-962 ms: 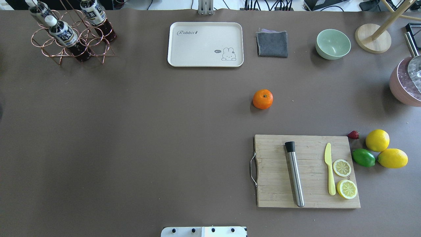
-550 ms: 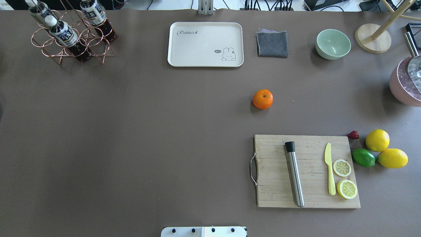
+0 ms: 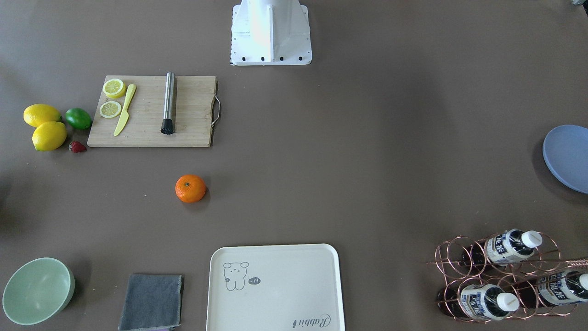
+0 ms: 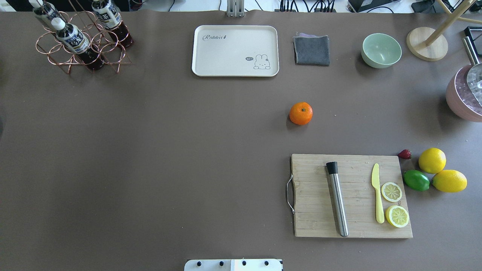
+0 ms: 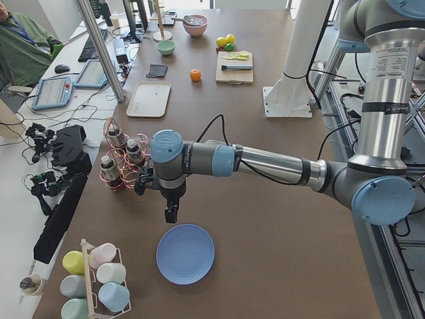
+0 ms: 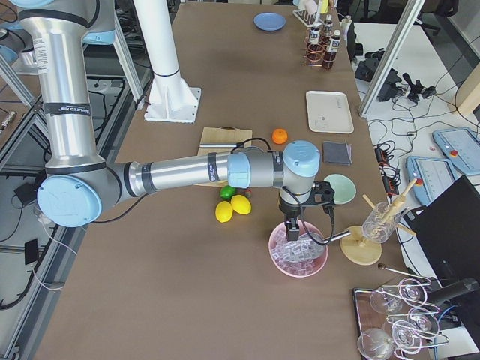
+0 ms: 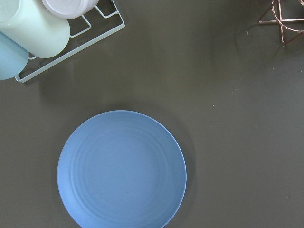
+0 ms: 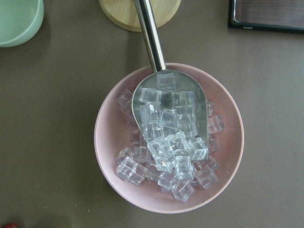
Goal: Pick orange to plate
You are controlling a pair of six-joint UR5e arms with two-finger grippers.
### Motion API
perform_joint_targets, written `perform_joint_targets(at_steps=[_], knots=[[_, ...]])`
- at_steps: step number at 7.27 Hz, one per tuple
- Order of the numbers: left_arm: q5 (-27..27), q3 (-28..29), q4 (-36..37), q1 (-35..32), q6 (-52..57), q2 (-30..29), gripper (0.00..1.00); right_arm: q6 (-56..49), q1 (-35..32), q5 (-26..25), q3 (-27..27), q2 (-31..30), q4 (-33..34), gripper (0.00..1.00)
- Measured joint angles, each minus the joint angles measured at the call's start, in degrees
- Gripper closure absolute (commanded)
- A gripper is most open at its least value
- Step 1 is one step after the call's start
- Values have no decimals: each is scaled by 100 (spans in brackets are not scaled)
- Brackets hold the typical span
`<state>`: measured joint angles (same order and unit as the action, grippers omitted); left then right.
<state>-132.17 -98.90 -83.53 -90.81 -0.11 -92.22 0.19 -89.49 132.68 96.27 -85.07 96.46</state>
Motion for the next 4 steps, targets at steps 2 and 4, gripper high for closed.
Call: perform_joint_targets(at_steps=[2, 4], knots=[[3, 7, -4, 2, 0, -92, 2, -1, 1, 10, 20, -6, -4, 0], [15, -8, -161, 1, 17, -77, 2, 4, 2, 18, 61, 0, -7, 0]])
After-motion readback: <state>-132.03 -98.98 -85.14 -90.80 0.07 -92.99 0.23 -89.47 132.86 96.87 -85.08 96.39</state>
